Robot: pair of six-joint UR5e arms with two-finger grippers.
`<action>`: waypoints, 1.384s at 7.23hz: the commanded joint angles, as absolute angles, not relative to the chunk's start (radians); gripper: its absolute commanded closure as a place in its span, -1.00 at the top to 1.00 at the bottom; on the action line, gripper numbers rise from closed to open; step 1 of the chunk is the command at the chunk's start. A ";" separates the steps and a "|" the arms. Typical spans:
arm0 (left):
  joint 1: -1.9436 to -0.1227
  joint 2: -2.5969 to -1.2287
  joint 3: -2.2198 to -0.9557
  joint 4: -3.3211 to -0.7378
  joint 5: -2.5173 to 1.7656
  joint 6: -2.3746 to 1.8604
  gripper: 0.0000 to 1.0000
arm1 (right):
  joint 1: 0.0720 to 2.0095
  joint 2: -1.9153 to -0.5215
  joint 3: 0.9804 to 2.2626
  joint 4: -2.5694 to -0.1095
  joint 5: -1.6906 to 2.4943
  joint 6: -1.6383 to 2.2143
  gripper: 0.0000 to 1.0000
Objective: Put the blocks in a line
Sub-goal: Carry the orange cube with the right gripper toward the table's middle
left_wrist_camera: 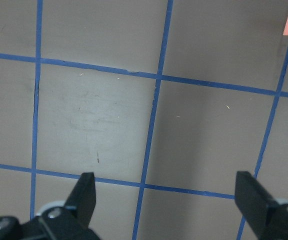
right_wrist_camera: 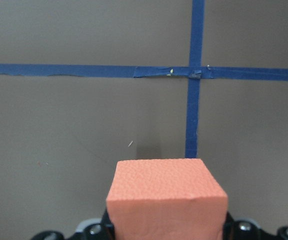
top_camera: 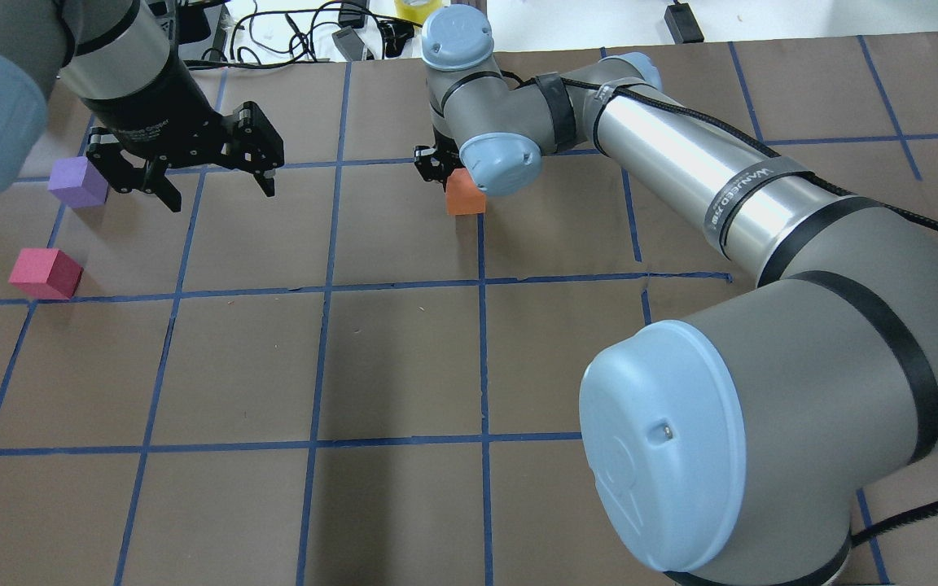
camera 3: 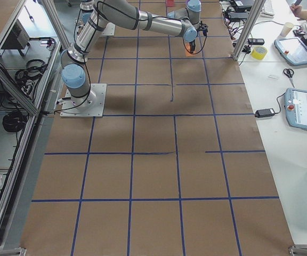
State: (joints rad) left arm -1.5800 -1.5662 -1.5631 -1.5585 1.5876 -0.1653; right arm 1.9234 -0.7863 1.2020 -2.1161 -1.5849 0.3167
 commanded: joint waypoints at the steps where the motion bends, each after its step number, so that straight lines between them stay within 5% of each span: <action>1: -1.582 -1.569 -1.563 -1.559 1.588 -0.166 1.00 | 1.930 -0.772 1.187 -2.115 -1.592 0.316 -0.59; 3: -1.582 -1.569 -1.563 -1.559 1.589 -0.166 1.00 | 1.925 -0.770 1.177 -2.108 -1.591 0.298 -0.35; 5: -1.582 -1.568 -1.566 -1.560 1.591 -0.166 1.00 | 1.925 -0.764 1.178 -2.108 -1.580 0.307 -0.33; 7: -1.583 -1.562 -1.577 -1.559 1.592 -0.164 1.00 | 1.925 -0.762 1.178 -2.109 -1.582 0.299 0.21; 8: -1.583 -1.562 -1.577 -1.559 1.591 -0.166 1.00 | 1.925 -0.759 1.178 -2.109 -1.578 0.307 0.90; 10: -1.583 -1.562 -1.577 -1.559 1.591 -0.166 1.00 | 1.921 -0.762 1.175 -2.108 -1.582 0.298 1.00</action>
